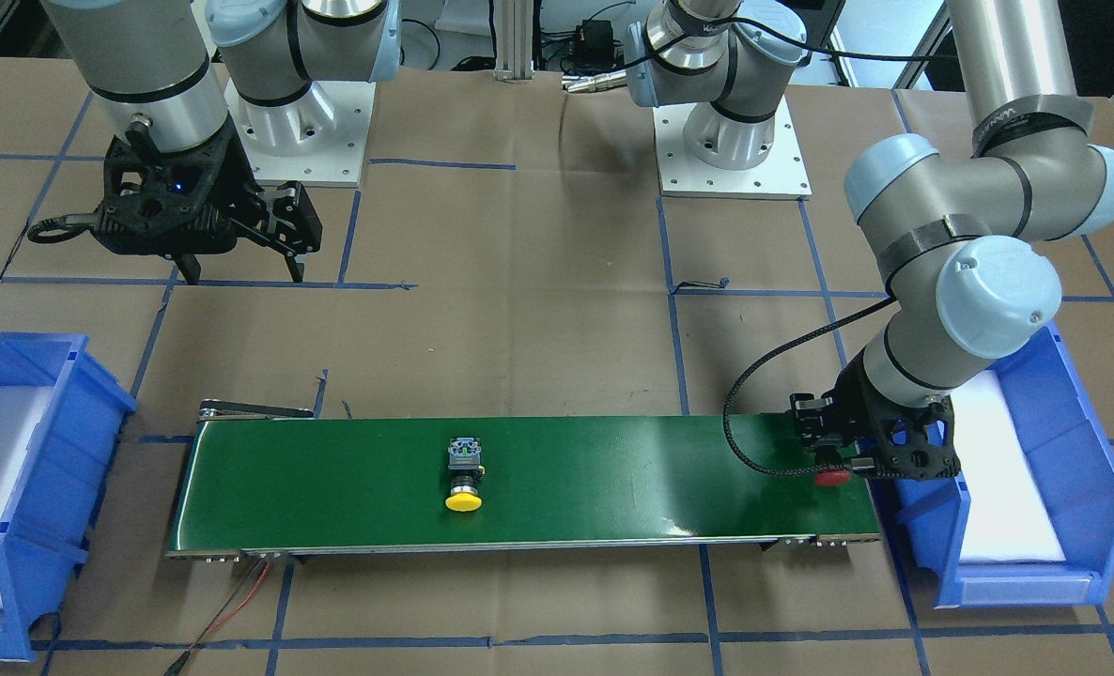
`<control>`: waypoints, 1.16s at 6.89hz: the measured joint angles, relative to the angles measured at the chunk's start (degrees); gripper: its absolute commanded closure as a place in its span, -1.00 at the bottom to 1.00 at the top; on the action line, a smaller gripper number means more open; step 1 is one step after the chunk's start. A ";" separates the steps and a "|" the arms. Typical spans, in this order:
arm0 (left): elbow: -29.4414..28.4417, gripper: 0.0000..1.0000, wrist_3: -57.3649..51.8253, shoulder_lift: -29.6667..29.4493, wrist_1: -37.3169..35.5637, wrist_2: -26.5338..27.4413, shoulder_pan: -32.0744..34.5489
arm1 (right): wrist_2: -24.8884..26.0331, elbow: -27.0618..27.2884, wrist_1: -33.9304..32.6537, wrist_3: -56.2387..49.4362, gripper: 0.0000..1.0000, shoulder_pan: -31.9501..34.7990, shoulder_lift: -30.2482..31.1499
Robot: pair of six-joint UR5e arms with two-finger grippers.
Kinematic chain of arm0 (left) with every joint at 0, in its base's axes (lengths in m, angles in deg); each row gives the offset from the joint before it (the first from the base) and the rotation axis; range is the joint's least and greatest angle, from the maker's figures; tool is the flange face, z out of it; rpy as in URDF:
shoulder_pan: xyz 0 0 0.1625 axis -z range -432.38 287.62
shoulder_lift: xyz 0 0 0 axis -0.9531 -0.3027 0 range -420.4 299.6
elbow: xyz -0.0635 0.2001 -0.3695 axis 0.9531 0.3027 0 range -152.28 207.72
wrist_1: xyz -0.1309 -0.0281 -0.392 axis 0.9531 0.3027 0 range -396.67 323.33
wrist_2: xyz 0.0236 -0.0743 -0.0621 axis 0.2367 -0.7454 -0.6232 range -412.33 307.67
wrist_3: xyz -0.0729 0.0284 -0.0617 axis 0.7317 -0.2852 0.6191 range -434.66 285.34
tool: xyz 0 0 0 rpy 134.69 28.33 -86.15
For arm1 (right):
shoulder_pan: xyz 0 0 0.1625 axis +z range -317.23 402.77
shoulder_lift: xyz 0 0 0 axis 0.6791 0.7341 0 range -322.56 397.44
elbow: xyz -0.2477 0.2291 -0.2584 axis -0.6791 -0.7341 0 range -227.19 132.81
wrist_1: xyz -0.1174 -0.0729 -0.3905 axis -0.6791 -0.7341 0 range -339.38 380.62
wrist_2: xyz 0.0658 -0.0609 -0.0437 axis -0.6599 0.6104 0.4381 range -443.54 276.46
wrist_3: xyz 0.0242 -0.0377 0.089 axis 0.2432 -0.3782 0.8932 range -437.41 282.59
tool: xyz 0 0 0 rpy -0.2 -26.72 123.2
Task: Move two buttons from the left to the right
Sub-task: 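Set the red button down with the left gripper while the right grasps yellow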
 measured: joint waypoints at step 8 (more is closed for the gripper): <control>-0.13 -1.00 -0.28 1.69 -1.94 0.20 0.19 | -2.96 -0.81 -14.85 2.65 -1.00 0.20 -12.11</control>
